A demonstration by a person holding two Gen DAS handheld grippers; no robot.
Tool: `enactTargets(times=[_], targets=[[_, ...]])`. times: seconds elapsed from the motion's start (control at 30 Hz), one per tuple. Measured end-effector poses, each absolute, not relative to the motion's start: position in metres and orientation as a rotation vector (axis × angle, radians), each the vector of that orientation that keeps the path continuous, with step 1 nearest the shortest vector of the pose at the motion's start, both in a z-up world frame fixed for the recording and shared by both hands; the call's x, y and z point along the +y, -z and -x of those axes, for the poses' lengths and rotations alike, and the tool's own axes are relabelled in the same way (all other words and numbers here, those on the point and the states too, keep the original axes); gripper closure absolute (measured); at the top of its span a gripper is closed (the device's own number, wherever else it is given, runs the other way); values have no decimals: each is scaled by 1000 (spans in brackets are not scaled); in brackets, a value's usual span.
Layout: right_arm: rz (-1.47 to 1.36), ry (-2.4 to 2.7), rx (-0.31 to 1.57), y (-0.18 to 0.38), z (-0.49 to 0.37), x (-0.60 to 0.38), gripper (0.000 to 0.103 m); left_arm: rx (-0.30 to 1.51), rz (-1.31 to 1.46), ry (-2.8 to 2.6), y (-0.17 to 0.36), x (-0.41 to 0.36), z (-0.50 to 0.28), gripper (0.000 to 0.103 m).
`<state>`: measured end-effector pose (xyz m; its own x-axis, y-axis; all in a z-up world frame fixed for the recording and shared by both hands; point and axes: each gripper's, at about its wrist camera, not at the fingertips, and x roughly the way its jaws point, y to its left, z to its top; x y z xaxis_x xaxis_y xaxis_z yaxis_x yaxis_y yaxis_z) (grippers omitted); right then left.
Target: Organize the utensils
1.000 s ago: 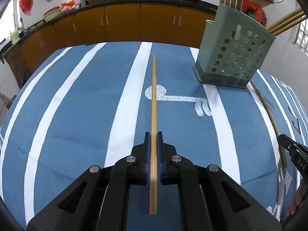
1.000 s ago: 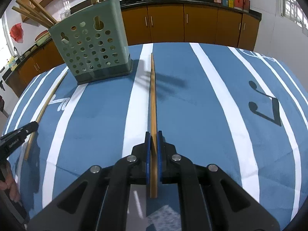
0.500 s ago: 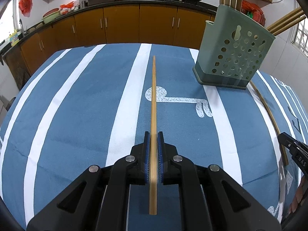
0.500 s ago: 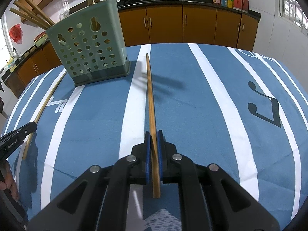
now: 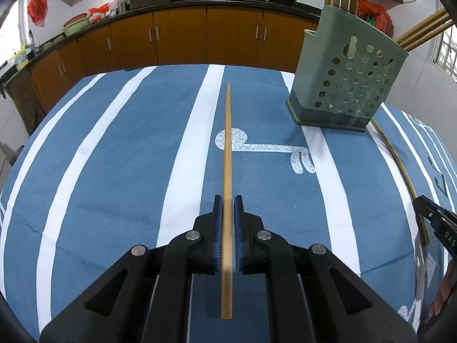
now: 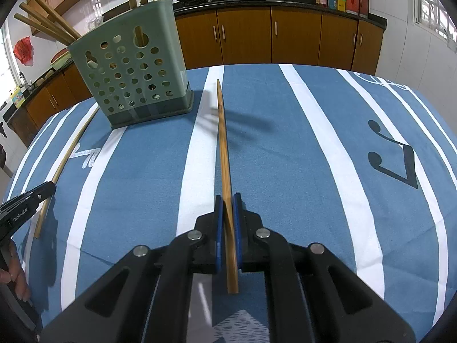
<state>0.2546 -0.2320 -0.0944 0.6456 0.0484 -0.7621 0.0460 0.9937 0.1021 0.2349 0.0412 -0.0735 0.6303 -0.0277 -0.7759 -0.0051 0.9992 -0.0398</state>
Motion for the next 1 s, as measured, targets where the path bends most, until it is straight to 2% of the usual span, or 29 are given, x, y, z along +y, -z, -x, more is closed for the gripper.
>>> enactTargets(times=[1.0], targets=[[-110, -4, 873, 94, -252, -232, 94, 890, -16, -3, 73, 36, -230, 93]])
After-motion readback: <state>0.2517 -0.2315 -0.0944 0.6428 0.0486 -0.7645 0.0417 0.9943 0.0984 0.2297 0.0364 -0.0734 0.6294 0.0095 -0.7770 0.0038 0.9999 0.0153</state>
